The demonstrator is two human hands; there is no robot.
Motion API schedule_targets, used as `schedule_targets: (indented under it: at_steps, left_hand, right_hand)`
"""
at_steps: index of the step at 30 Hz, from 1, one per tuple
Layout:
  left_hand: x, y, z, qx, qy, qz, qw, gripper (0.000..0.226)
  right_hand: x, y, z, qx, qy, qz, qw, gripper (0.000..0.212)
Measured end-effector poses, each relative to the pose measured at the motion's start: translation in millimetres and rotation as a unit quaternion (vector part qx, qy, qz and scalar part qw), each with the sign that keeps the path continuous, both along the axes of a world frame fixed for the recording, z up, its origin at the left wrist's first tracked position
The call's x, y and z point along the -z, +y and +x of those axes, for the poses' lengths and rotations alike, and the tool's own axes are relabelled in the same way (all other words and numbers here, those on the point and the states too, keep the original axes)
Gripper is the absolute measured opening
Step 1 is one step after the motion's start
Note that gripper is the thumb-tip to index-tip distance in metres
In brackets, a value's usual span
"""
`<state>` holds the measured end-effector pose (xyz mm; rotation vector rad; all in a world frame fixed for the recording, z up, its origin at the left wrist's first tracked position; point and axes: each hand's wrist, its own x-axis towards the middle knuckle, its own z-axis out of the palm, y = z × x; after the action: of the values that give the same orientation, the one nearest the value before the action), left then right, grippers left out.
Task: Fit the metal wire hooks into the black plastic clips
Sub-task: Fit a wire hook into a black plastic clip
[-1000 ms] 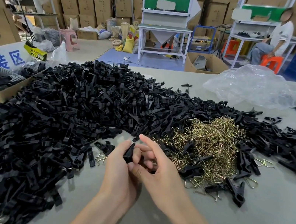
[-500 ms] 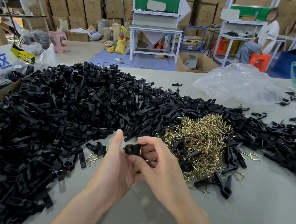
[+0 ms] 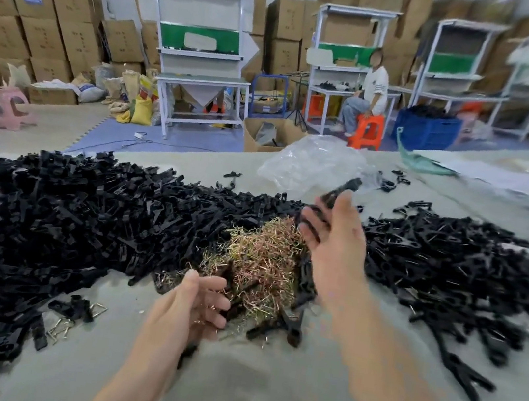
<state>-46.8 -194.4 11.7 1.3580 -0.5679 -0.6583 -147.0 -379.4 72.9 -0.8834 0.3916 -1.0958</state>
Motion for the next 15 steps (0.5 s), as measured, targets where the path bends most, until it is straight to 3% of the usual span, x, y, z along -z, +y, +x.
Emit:
schedule_targets:
  at_steps: [3, 6, 8, 10, 13, 15]
  left_hand:
    - [2.4, -0.4, -1.8, -0.02, 0.012, -0.001, 1.0, 0.05]
    - [6.7, 3.0, 3.4, -0.076, -0.014, 0.008, 0.997, 0.045]
    - [9.8, 11.3, 12.1, -0.129, -0.102, 0.012, 0.986, 0.041]
    - [12.0, 24.6, 23.0, -0.159, -0.261, 0.051, 0.951, 0.032]
    - [23.9, 48.5, 47.2, -0.176, -0.46, 0.147, 0.858, 0.014]
    - [35.6, 61.5, 65.8, -0.184, -0.494, 0.224, 0.82, 0.018]
  right_hand:
    - [-29.9, -47.8, -24.2, -0.013, -0.086, 0.112, 0.99, 0.076]
    - [-5.8, -32.9, -17.7, -0.085, 0.002, 0.107, 0.991, 0.072]
    - [20.1, -3.0, -2.8, -0.111, 0.061, 0.05, 0.991, 0.048]
    - [42.2, 29.4, 14.1, -0.109, 0.13, -0.034, 0.985, 0.025]
    - [65.9, 70.8, 40.9, -0.075, 0.228, -0.188, 0.952, 0.021]
    - [74.0, 88.0, 55.7, -0.057, 0.286, -0.316, 0.903, 0.023]
